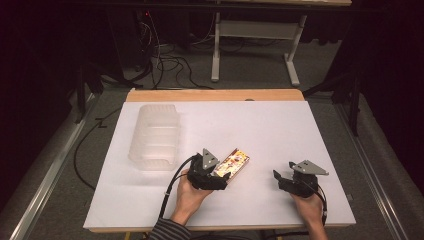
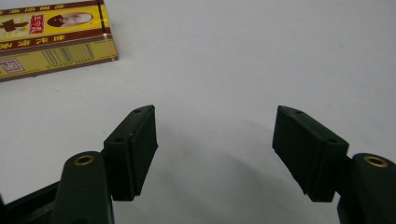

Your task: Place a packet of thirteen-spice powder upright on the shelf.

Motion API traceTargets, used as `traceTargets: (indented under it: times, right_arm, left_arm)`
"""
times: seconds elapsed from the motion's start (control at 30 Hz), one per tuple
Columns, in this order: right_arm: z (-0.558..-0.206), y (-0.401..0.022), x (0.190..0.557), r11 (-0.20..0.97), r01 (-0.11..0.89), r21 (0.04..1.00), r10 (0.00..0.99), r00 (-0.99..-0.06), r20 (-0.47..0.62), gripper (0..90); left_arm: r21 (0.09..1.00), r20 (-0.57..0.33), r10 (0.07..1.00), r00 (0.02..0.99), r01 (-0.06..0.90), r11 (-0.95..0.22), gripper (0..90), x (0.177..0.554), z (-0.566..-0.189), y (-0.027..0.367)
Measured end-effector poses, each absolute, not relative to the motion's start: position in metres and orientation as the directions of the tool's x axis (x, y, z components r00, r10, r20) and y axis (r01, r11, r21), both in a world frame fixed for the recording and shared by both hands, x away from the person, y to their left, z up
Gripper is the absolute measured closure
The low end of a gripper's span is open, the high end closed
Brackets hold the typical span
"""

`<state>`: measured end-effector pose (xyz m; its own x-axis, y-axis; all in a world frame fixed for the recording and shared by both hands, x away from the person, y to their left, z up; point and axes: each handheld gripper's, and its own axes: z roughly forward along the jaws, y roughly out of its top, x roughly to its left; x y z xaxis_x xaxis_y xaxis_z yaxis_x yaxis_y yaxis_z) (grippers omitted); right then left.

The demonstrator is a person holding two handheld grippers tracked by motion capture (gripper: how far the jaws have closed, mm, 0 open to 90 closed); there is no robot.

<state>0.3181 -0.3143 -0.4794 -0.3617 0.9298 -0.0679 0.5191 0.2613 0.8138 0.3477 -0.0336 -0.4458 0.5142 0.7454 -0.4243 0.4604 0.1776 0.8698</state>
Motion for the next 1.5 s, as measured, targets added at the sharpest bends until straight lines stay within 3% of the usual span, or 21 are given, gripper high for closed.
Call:
traceTargets:
  times: [1.5]
  right_arm:
    - [-0.480, -0.315, 0.319, 0.255, 0.526, 0.811, 0.931, -0.360, -0.059, 30.9]
  left_arm:
    - [0.828, -0.376, 0.775, 0.508, 0.560, 0.035, 19.9, 0.399, -0.452, -0.098]
